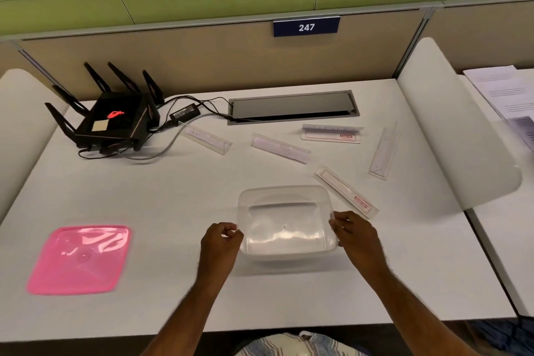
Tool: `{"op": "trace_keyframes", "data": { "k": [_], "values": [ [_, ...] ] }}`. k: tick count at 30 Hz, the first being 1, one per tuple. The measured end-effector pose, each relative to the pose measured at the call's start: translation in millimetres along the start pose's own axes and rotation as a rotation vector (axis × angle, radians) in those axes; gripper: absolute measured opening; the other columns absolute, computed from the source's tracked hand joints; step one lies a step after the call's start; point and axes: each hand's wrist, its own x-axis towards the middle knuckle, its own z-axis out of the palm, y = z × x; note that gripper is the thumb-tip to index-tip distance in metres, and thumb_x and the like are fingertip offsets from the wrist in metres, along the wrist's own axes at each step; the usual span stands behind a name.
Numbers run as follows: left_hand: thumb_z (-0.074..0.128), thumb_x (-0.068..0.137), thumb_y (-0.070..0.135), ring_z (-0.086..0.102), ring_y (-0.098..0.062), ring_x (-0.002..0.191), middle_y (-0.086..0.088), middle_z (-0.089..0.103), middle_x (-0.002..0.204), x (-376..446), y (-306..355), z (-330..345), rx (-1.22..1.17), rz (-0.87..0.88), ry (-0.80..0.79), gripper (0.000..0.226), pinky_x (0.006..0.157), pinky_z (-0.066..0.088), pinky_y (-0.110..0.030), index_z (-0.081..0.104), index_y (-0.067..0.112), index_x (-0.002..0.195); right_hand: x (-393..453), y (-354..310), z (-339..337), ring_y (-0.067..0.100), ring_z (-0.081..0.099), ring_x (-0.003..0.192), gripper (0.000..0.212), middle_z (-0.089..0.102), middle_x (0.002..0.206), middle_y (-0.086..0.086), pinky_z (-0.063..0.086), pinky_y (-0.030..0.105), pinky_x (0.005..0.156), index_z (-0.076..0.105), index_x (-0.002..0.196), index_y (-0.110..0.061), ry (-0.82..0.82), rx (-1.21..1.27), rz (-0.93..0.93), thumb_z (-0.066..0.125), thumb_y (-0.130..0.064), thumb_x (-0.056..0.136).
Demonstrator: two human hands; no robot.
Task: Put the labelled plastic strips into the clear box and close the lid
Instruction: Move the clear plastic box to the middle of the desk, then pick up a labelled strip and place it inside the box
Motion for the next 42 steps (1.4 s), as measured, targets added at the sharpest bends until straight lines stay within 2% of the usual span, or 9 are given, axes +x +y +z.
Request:
{"op": "trace_keyframes", "data": {
  "k": [4, 8, 15, 19, 23, 27, 32, 36, 42],
  "values": [
    [0.072, 0.084, 0.02, 0.064, 0.001, 0.077, 0.009, 0.067, 0.091, -6, -9, 5, 0.035, -0.013, -0.016, 0.014, 0.06, 0.044, -0.011, 0.067, 0.032, 0.087, -13, 15, -3, 0.006, 0.073, 0.096, 0.02, 0.075, 0.102, -0.017, 0.063, 0.044, 0.081, 0.069, 0.11, -0.029, -0.028, -0.041, -0.008, 0.07, -0.038, 0.092],
    [0.072, 0.083, 0.017, 0.065, -0.006, 0.08, 0.007, 0.067, 0.091, -10, -17, 8, 0.062, -0.019, -0.029, 0.013, 0.063, 0.045, -0.016, 0.068, 0.029, 0.086, -23, 22, -5, 0.009, 0.074, 0.095, 0.02, 0.077, 0.103, -0.012, 0.062, 0.045, 0.084, 0.068, 0.109, -0.028, -0.049, -0.02, 0.021, 0.072, -0.037, 0.092],
    [0.072, 0.082, 0.021, 0.065, -0.005, 0.078, 0.007, 0.068, 0.091, -15, -31, 8, 0.088, -0.058, -0.035, 0.008, 0.064, 0.046, -0.018, 0.067, 0.027, 0.082, -27, 25, -6, -0.001, 0.071, 0.097, 0.016, 0.074, 0.103, -0.019, 0.062, 0.042, 0.082, 0.067, 0.106, -0.032, -0.07, -0.059, 0.006, 0.073, -0.034, 0.092],
    [0.071, 0.082, 0.028, 0.066, -0.007, 0.077, 0.007, 0.068, 0.092, -13, -36, 3, 0.153, -0.075, -0.147, 0.007, 0.064, 0.049, -0.02, 0.065, 0.03, 0.081, -31, 28, -6, -0.012, 0.067, 0.096, 0.019, 0.068, 0.104, -0.032, 0.061, 0.032, 0.077, 0.06, 0.106, -0.041, -0.057, -0.107, -0.028, 0.071, -0.038, 0.091],
    [0.072, 0.078, 0.036, 0.065, -0.003, 0.075, 0.01, 0.068, 0.091, 8, -36, -13, 0.145, -0.088, -0.149, 0.013, 0.063, 0.048, -0.022, 0.061, 0.034, 0.085, -20, 14, 13, -0.005, 0.066, 0.099, 0.034, 0.061, 0.114, -0.029, 0.058, 0.027, 0.068, 0.048, 0.108, -0.051, -0.079, -0.088, -0.052, 0.072, -0.034, 0.091],
    [0.074, 0.083, 0.038, 0.066, 0.003, 0.079, 0.009, 0.068, 0.095, 11, -30, -7, 0.102, -0.072, -0.182, 0.018, 0.063, 0.047, -0.018, 0.059, 0.036, 0.092, -19, 15, 12, 0.011, 0.057, 0.113, 0.048, 0.048, 0.12, -0.025, 0.059, 0.042, 0.082, 0.046, 0.121, -0.041, 0.006, -0.081, -0.054, 0.077, -0.029, 0.087],
    [0.071, 0.088, 0.038, 0.064, 0.008, 0.083, 0.01, 0.069, 0.098, 29, -23, -16, 0.008, -0.039, -0.096, 0.012, 0.066, 0.046, -0.016, 0.06, 0.034, 0.093, 6, -13, 30, 0.016, 0.051, 0.113, 0.055, 0.045, 0.127, -0.012, 0.052, 0.052, 0.094, 0.044, 0.127, -0.033, 0.025, -0.128, -0.2, 0.077, -0.02, 0.087],
    [0.07, 0.089, 0.036, 0.064, 0.005, 0.09, 0.011, 0.068, 0.1, 35, -19, -8, -0.017, 0.01, -0.063, 0.01, 0.069, 0.047, -0.015, 0.06, 0.034, 0.092, 14, -19, 35, 0.015, 0.052, 0.112, 0.054, 0.049, 0.129, -0.005, 0.047, 0.045, 0.099, 0.046, 0.131, -0.021, 0.045, -0.179, -0.324, 0.076, -0.014, 0.087],
    [0.07, 0.091, 0.027, 0.058, -0.002, 0.109, 0.015, 0.061, 0.114, 50, -17, -4, -0.035, 0.079, -0.046, 0.019, 0.081, 0.049, -0.018, 0.058, 0.034, 0.104, 30, -34, 48, 0.015, 0.052, 0.118, 0.051, 0.049, 0.127, -0.01, 0.038, 0.038, 0.101, 0.046, 0.133, -0.021, -0.007, -0.268, -0.391, 0.073, -0.018, 0.089]
  ]
}}
